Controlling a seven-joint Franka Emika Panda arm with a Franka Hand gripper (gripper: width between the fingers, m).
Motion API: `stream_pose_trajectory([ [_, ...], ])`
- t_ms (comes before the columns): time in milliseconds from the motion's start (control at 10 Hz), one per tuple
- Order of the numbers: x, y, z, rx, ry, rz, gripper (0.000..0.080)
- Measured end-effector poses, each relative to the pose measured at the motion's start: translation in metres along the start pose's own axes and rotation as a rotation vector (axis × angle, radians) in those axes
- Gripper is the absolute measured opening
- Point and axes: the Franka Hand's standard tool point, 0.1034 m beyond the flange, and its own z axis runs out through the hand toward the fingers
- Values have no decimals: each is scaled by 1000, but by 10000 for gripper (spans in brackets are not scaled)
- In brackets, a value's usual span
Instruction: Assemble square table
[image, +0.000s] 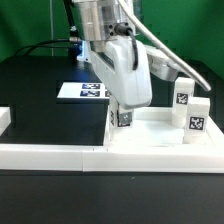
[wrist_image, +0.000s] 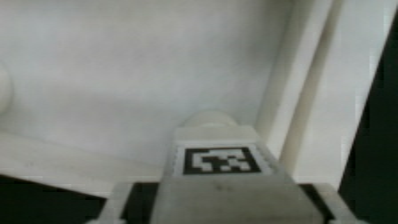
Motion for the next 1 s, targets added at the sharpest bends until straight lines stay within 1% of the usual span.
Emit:
stream_pose_trajectory([
  [300, -5, -3, -1, 4, 1, 308, 287],
  [500, -5, -4, 0, 6, 3, 488, 287],
  [700, -5, -4, 0, 8, 11, 571, 292],
  [800, -5, -3, -1, 5, 22, 653, 301],
  [900, -3, 1, -1, -6, 44, 684, 308],
  [1000, -2, 1, -1, -4, 49, 691, 308],
])
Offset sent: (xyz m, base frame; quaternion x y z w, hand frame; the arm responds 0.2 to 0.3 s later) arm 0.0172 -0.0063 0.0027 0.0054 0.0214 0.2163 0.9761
